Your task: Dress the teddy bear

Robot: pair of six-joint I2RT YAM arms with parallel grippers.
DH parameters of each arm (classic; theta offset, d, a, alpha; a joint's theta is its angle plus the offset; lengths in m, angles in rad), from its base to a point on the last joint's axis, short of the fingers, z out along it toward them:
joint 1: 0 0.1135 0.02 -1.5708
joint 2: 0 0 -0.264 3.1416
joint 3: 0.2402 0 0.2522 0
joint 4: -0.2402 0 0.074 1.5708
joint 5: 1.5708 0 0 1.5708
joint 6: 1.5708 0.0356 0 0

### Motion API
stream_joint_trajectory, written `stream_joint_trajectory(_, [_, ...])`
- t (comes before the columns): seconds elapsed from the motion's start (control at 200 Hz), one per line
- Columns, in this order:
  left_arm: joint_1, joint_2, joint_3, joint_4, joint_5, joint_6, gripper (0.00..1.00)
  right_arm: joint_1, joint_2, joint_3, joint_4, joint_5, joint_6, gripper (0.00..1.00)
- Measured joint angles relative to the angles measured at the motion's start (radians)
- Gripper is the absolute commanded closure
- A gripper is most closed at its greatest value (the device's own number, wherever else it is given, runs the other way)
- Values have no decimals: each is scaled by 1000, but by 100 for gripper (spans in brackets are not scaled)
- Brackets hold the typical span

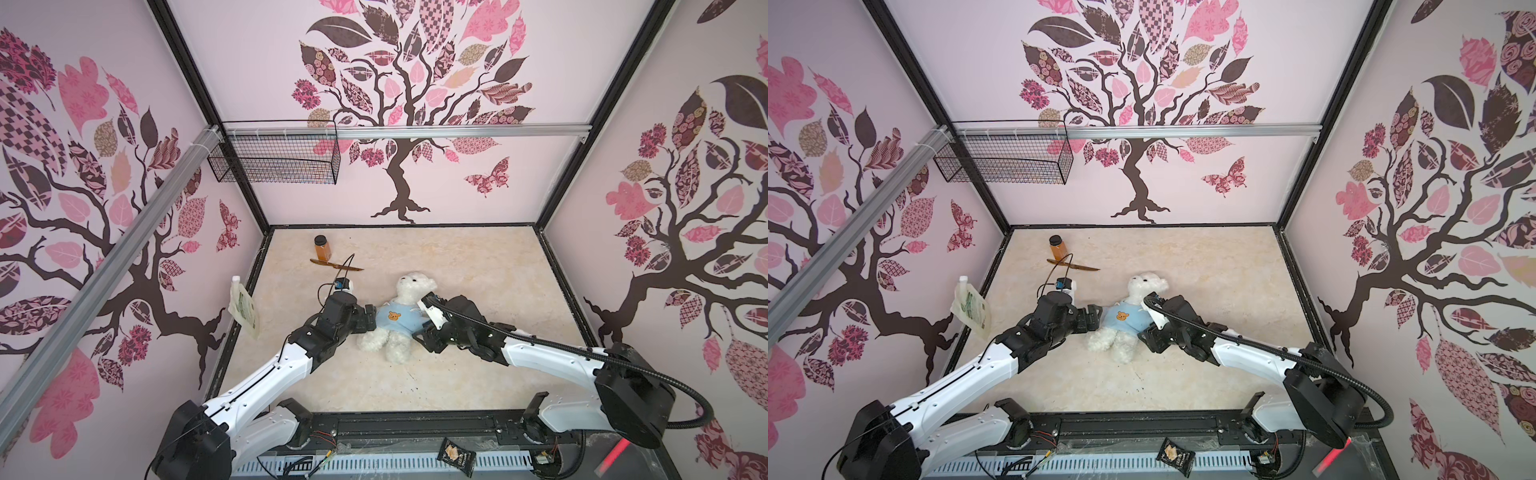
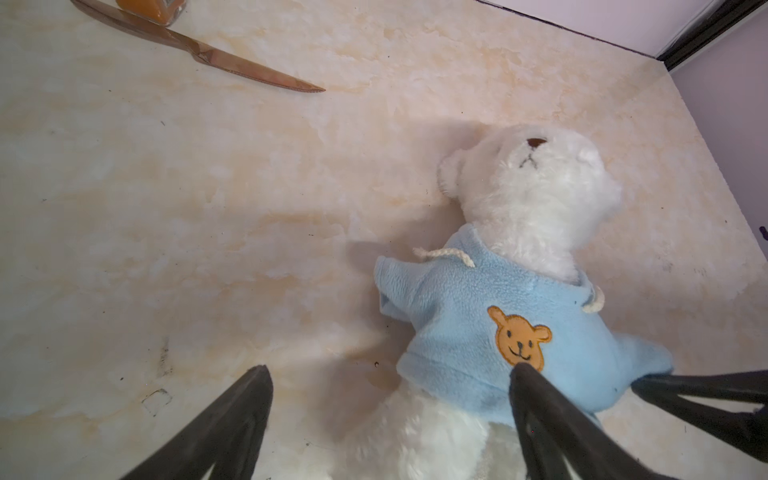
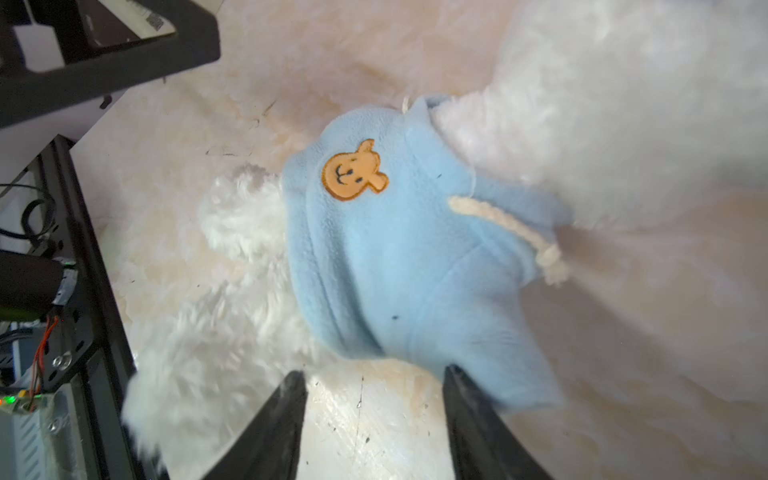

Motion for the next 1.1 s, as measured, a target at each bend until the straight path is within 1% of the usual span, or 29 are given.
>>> stream_joint_trajectory(0.175, [0,-14,-19,-4,-11,-10,7,54,20,75,-6,160,-145,35])
stream_joint_trajectory(0.275, [16,2,-24,-8,-13,-31,9,75,44,127,-5,195,-174,35])
stream_joint_trajectory(0.38, [81,49,-23,-3,8,-66,11,76,47,138,6,210,-174,34])
stream_joint_trajectory(0.46, [137,92,-22,14,45,-91,11,75,47,133,10,215,-165,33])
stream_joint_trajectory(0.55, [175,165,-7,32,101,-109,13,75,47,127,10,216,-151,33])
stream_joint_trajectory(0.66, [184,271,38,54,197,-115,16,75,46,126,10,219,-141,30])
stream_joint_trajectory(0.735, [177,299,40,77,256,-126,17,75,46,126,10,221,-141,29])
stream_joint_trajectory(0.85, [122,262,4,113,317,-154,17,75,46,126,9,225,-142,29])
stream_joint_trajectory(0.98, [28,133,-76,143,374,-208,17,75,46,125,11,237,-160,29])
stream_joint_trajectory(1.1, [14,23,-132,153,394,-251,16,75,47,111,39,234,-210,29])
